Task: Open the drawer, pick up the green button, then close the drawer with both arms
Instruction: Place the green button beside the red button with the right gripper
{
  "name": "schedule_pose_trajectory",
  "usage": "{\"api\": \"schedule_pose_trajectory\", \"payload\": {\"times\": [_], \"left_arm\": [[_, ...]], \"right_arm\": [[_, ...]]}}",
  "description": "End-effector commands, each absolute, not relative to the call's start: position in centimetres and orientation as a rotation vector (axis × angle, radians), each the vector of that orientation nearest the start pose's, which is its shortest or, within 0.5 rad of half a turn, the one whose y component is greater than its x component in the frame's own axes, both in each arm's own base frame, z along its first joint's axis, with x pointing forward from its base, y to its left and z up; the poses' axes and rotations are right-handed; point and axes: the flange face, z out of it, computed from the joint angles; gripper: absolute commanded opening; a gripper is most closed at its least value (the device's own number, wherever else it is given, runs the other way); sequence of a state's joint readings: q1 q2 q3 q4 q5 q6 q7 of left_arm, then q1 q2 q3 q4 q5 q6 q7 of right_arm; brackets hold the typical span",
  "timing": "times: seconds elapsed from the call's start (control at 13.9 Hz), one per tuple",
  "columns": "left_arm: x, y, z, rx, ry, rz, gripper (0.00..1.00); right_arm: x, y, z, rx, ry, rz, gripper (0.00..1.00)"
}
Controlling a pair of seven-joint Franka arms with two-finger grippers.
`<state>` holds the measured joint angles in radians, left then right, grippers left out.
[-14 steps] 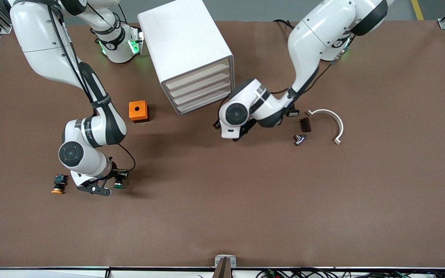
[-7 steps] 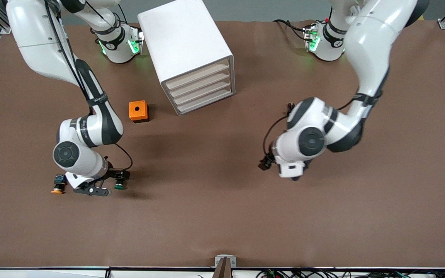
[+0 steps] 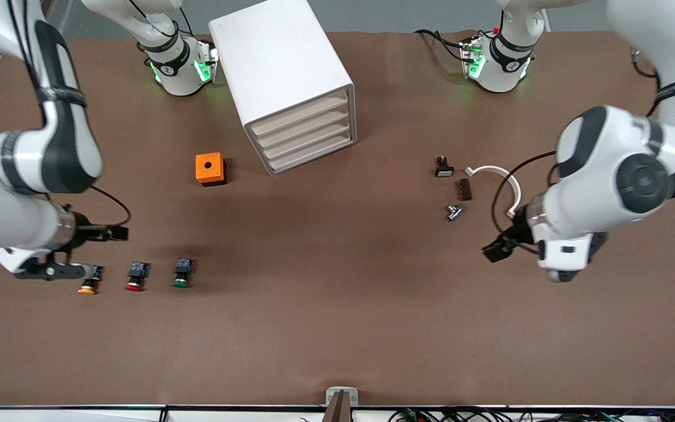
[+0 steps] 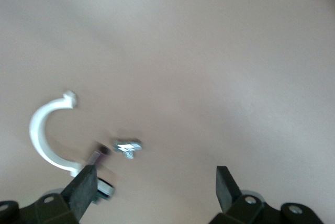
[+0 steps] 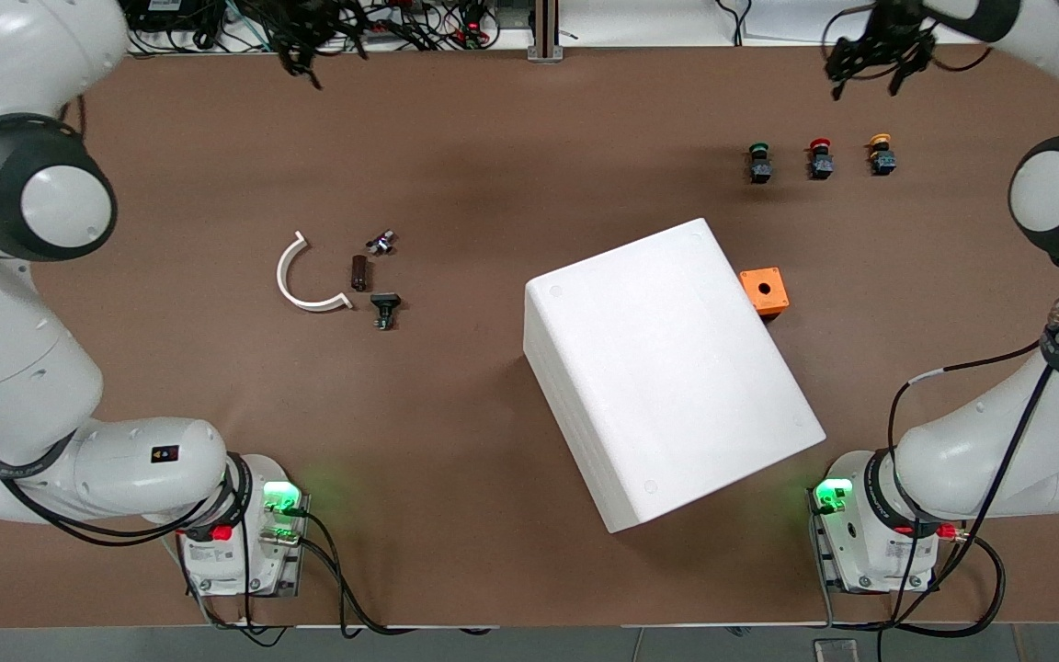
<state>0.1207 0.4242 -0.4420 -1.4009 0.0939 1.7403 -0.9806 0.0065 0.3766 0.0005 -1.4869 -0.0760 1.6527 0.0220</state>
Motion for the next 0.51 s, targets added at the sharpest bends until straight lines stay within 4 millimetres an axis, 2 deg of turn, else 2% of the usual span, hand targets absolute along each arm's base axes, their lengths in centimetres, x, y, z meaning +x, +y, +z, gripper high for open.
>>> {"api": "schedule_pose_trajectory", "payload": {"times": [0.0,0.22,0.29,0.43], "left_arm": [[63.4,-12.4,52.3,-2.973,-0.855,0.047,1.00],[61.3,-9.0,57.1,-2.962,-0.664,-0.002,1.00],[60.4,-8.6,58.2,-2.968,-0.572,0.010,1.00],[58.4,-7.7,61.0,-2.970,-0.460,-0.008,1.00]], "right_arm": [[63.2,-0.9,49.7,-3.195,-0.008,0.362,1.00],[61.2,-1.3,55.0,-3.203,0.005,0.274,1.00],[60.7,-1.7,56.2,-3.205,0.018,0.245,1.00],[60.3,-2.6,57.0,-3.214,-0.041,0.237,1.00]]}}
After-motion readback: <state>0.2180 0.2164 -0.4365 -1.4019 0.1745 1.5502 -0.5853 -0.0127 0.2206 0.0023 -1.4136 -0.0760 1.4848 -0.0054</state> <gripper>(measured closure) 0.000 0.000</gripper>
